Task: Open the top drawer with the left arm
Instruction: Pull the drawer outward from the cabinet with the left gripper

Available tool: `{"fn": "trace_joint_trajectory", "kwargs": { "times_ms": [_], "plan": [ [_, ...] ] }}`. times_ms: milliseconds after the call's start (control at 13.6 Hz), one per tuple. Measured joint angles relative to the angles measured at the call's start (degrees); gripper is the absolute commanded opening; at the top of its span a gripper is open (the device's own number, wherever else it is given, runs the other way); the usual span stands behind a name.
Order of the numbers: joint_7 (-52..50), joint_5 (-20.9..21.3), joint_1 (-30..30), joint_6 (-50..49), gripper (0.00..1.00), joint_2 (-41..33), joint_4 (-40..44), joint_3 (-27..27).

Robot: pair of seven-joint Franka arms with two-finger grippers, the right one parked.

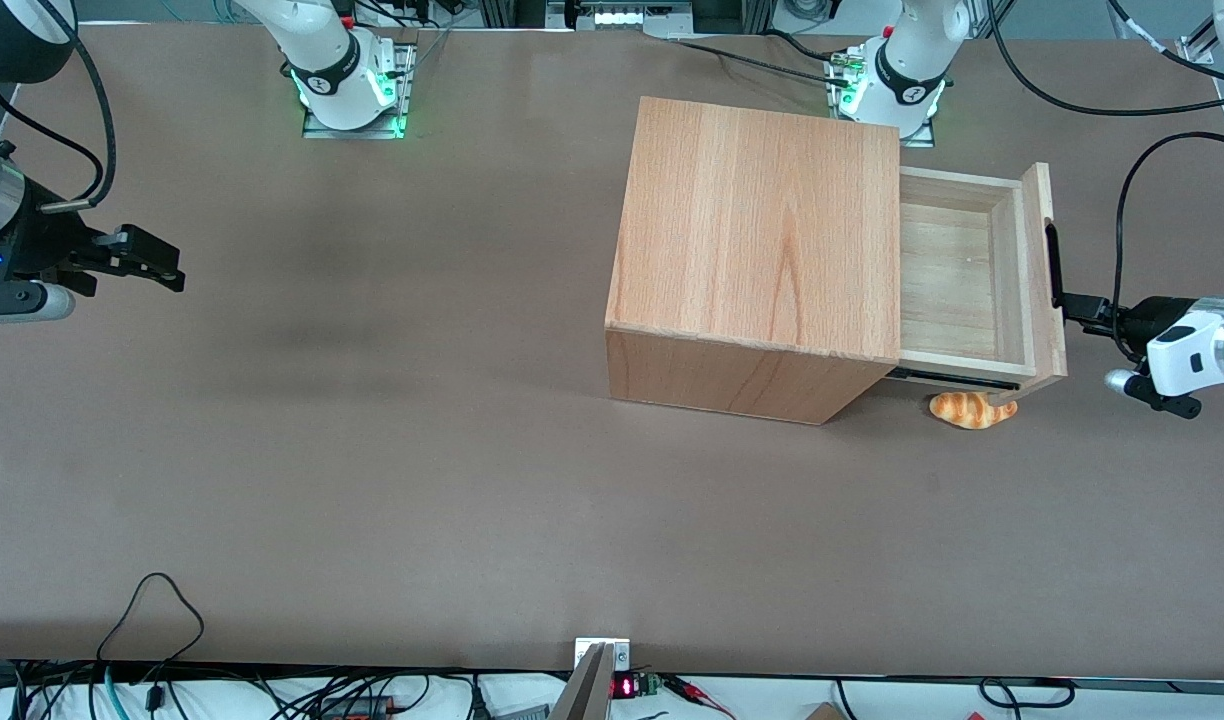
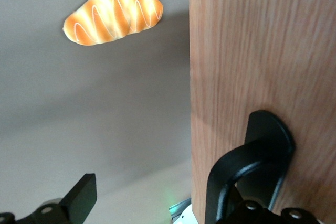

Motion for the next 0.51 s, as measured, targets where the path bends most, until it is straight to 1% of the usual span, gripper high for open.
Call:
{"fn": "trace_joint_trajectory", "kwargs": {
  "times_ms": [515],
  "plan": [
    [0.02, 1.2, 0.92, 0.5, 1.0, 0.0, 0.37, 0.01]
  ]
}}
